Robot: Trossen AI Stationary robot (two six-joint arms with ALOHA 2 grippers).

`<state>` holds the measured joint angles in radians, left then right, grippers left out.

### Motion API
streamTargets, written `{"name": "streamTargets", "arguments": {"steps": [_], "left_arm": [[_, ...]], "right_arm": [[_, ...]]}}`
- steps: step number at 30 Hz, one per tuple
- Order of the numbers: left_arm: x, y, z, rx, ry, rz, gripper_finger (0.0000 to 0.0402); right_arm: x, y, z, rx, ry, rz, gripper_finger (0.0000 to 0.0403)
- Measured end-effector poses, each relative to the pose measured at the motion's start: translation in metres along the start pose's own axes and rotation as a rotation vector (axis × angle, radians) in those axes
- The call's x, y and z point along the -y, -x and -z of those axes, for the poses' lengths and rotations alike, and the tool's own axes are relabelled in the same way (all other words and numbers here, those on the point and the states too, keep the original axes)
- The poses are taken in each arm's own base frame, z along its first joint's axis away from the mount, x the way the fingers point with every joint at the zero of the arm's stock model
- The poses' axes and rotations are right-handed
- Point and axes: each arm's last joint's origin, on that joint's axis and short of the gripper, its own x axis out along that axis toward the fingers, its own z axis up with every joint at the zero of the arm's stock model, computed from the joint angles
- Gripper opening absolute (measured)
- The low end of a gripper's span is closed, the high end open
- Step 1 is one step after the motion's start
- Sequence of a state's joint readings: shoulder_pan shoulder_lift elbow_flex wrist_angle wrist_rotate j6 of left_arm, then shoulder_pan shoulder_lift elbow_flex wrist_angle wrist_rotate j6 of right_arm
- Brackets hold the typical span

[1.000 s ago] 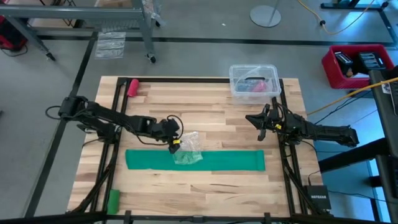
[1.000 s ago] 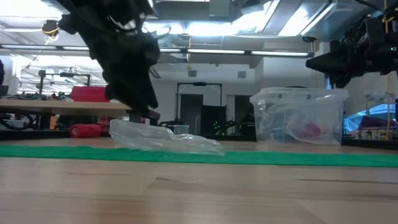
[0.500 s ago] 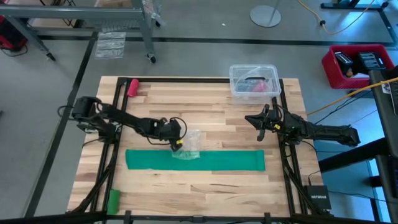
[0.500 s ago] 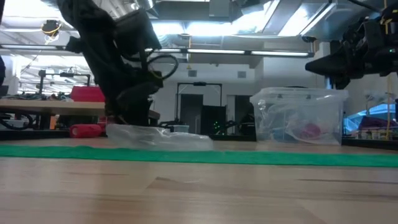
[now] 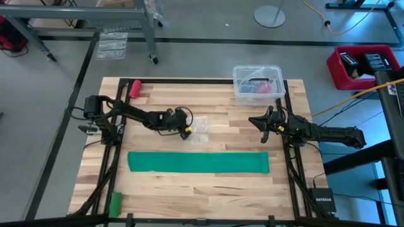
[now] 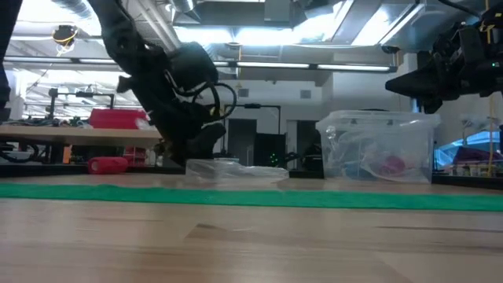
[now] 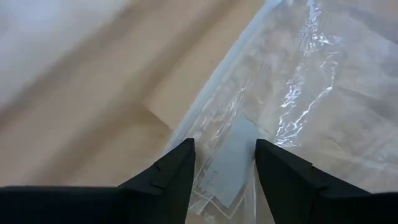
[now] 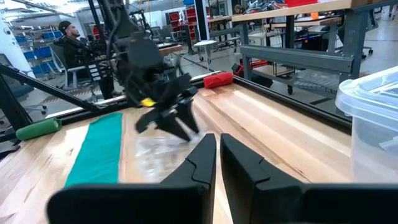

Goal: Roll bandage
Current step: Move the transparent zip bag to the top center of the table, then roll the green bandage

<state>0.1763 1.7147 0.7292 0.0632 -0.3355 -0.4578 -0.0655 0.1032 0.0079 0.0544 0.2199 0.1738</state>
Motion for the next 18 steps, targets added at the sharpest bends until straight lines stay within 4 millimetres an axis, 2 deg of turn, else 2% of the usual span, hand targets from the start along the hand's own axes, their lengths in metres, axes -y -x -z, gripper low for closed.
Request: {"name": "streamTargets", "arguments": {"steps": [6, 9, 13, 18], "left_arm": [[-0.023, -0.008, -0.012, 0.021, 0.009, -0.051, 0.0159], [-0.027, -0.005, -0.021, -0.001, 0.010, -0.034, 0.0159], [-0.020, 0.021, -0.041, -0.034, -0.006, 0.029, 0.0159], [-0.001, 0.072, -0.053, 0.011, -0.082, 0.110, 0.0159]], "right_arm": [[0.000, 0.000, 0.000, 0.000, 0.000, 0.000, 0.0028], [0.000, 0.000, 0.000, -0.001, 0.021, 0.001, 0.0028], [0.000, 0.000, 0.000, 0.000, 0.026, 0.001, 0.0028], [0.000, 0.000, 0.000, 0.000, 0.026, 0.001, 0.0028]]}}
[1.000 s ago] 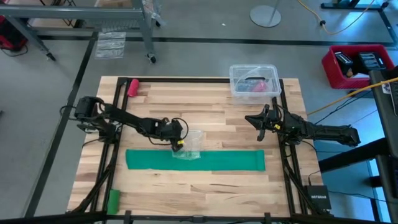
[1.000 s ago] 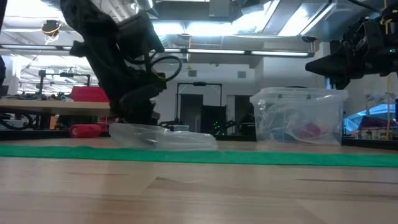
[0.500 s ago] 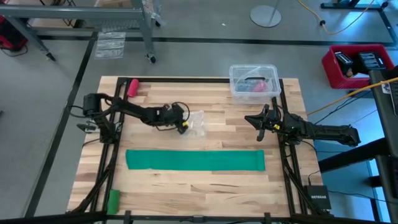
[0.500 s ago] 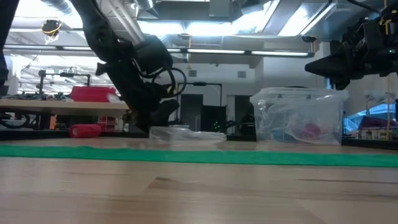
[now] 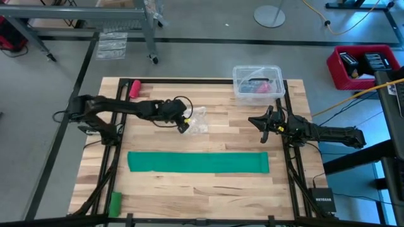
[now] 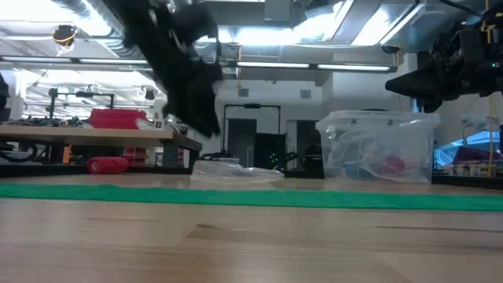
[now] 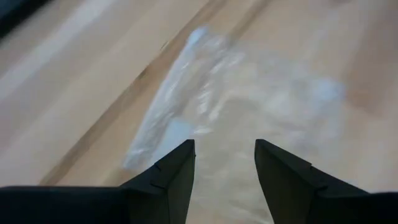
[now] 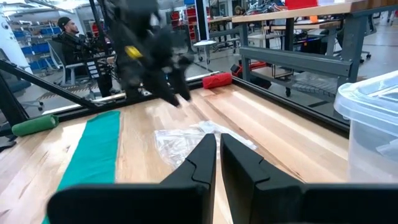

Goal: Roll bandage
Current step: Roll the green bandage

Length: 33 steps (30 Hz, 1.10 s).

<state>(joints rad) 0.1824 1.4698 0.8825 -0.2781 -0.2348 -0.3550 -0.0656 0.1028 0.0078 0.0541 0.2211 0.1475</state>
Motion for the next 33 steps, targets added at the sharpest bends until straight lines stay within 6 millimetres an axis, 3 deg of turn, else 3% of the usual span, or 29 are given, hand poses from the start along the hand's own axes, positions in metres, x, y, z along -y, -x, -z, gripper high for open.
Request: {"name": "streamTargets", "arguments": {"steps": [3, 7, 13, 21, 33], "left_arm": [[0.016, 0.022, 0.000, 0.074, -0.048, 0.055, 0.0159], [0.038, 0.030, 0.012, 0.116, -0.140, 0.094, 0.0159], [0.059, 0.028, 0.025, 0.157, -0.200, 0.160, 0.0159], [0.063, 0.031, 0.027, 0.170, -0.202, 0.159, 0.0159], [0.063, 0.031, 0.030, 0.143, -0.176, 0.156, 0.0159]], "right_arm": [[0.000, 0.000, 0.000, 0.001, 0.003, -0.005, 0.0028], [-0.002, 0.000, -0.005, -0.013, 0.001, -0.062, 0.0028], [-0.009, 0.004, -0.038, -0.055, -0.074, -0.149, 0.0028], [-0.022, -0.001, -0.083, -0.280, -0.144, -0.276, 0.0028], [-0.025, -0.032, -0.069, -0.439, 0.019, -0.186, 0.0028]]}}
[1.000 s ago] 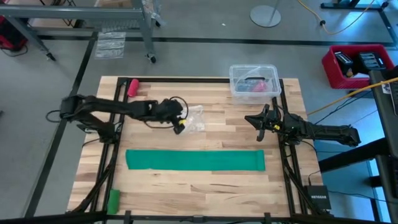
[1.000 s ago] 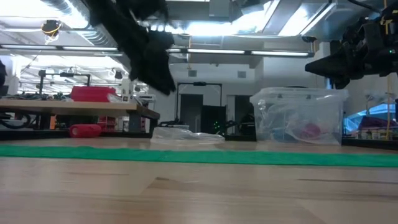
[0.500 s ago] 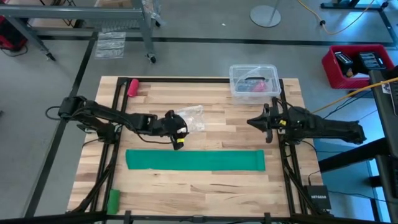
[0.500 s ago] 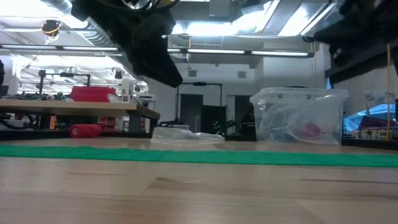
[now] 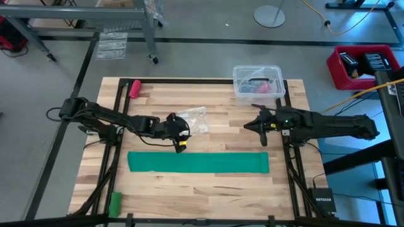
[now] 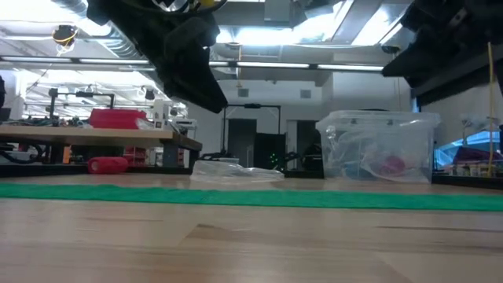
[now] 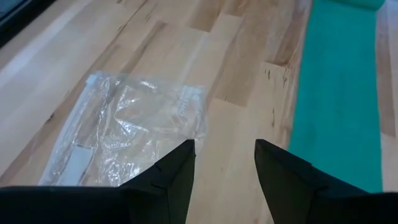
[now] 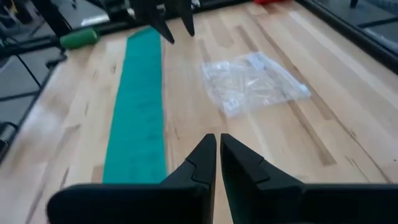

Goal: Roll bandage
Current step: Roll the green bandage

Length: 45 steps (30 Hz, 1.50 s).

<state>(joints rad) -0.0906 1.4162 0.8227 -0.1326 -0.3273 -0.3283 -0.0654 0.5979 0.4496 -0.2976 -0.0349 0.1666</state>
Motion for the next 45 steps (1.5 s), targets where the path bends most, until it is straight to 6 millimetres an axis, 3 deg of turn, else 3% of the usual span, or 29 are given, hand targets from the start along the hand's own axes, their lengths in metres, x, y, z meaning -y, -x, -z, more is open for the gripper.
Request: {"name": "streamTargets", "arguments": {"steps": [11, 15, 22, 30, 33, 38, 45], "left_arm": [[0.000, 0.000, 0.000, 0.002, 0.039, 0.001, 0.0159], [0.000, 0.000, -0.001, 0.009, 0.015, 0.003, 0.0159], [0.000, 0.000, -0.008, 0.076, 0.005, 0.018, 0.0159], [0.006, 0.002, -0.011, 0.120, -0.067, 0.050, 0.0159], [0.008, -0.002, -0.010, 0.113, -0.097, 0.050, 0.0159], [0.024, -0.006, -0.006, 0.112, -0.104, 0.100, 0.0159], [0.065, -0.012, -0.013, 0.122, -0.118, 0.211, 0.0159]], "right_arm": [[0.001, -0.014, -0.004, 0.006, 0.126, 0.042, 0.0028], [0.000, -0.013, -0.010, 0.071, 0.125, 0.037, 0.0028], [-0.001, -0.013, -0.006, 0.022, -0.004, -0.032, 0.0028], [-0.001, -0.013, -0.009, 0.055, 0.125, 0.009, 0.0028], [-0.003, -0.013, -0.010, 0.061, 0.118, -0.083, 0.0028], [-0.015, -0.013, -0.014, 0.091, -0.014, -0.238, 0.0028], [-0.048, 0.011, -0.053, 0.194, -0.076, -0.347, 0.0028]]}}
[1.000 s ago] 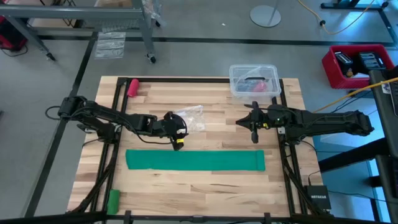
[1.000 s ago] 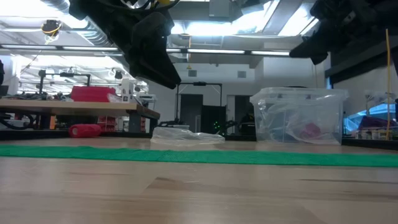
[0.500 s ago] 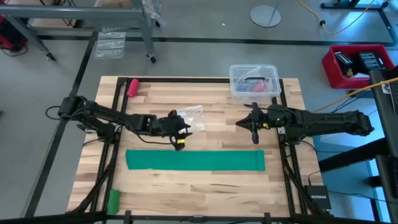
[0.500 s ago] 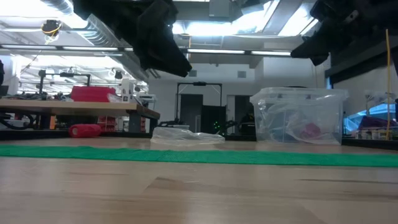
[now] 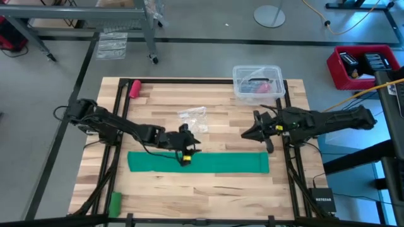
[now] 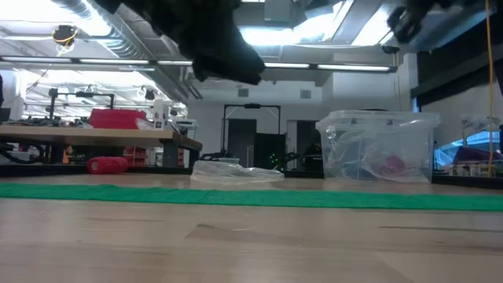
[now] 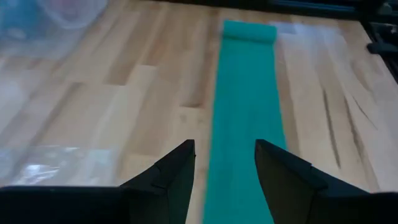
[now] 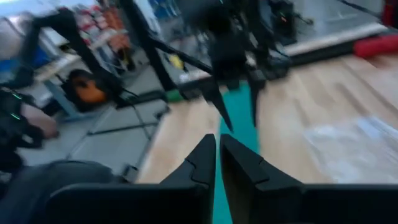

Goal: Roll bandage
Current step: Roll the green bandage

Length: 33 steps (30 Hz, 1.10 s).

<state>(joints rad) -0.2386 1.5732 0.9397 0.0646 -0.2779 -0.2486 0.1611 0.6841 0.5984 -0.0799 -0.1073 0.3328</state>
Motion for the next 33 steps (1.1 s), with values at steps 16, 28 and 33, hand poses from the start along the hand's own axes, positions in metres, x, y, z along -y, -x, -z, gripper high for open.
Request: {"name": "streamTargets", "arguments": {"steps": [16, 28, 33], "left_arm": [[0.017, -0.104, 0.030, -0.220, -0.057, 0.055, 0.0159], [0.020, -0.089, 0.052, -0.485, -0.133, 0.004, 0.0159], [0.028, -0.074, 0.047, -0.484, -0.149, -0.004, 0.0159]], "right_arm": [[-0.033, -0.002, 0.014, -0.038, 0.140, 0.231, 0.0028], [-0.032, -0.028, 0.029, -0.134, 0.141, 0.276, 0.0028], [-0.034, -0.030, 0.026, -0.162, 0.095, 0.278, 0.0028]]}}
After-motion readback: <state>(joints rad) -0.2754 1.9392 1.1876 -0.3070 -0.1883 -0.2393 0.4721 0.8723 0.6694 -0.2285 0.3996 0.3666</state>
